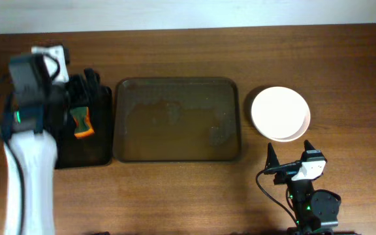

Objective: Clean dirty plates on tray and stack at the side

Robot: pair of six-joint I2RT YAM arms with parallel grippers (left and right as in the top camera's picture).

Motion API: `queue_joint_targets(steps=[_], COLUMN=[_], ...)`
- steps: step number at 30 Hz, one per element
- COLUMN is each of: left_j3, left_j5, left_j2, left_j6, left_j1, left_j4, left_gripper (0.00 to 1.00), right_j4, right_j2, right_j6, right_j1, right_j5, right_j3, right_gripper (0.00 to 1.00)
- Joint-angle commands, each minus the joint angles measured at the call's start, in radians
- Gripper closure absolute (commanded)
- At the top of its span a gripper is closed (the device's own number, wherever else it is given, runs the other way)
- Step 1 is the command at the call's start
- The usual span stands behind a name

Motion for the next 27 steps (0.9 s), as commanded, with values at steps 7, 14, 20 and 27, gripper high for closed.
queue_joint_targets(steps=[7,14,20,27], left_j3=[-0.884,-1.180,-1.272,-1.297], left_j5=[-0.013,-0.063,-0.135,-0.153], left_j2=[-0.813,-1.139,-1.306,-1.374], left_j6=[0.076,0.100,0.274,0.286], left_j1=[0.000,-0.008,-0.096,-0.092], left_j4=[0.521,0.700,0.696,0.552], left_gripper=[0.00,0.00,0.00,0.01], right_j4=[-0.001,-0.001,-0.001,-0.001], right_j2=[-0.008,-0.008,-0.008,-0.008], right_j6=[0.009,0.009,0.009,0.009], right_j1=[0.006,0.006,0.006,0.006], right_j5=[-0.005,-0.005,-0.005,-0.005], right_j3=[-0.007,-0.007,-0.007,-0.007], right_gripper=[0.02,0.02,0.02,0.02])
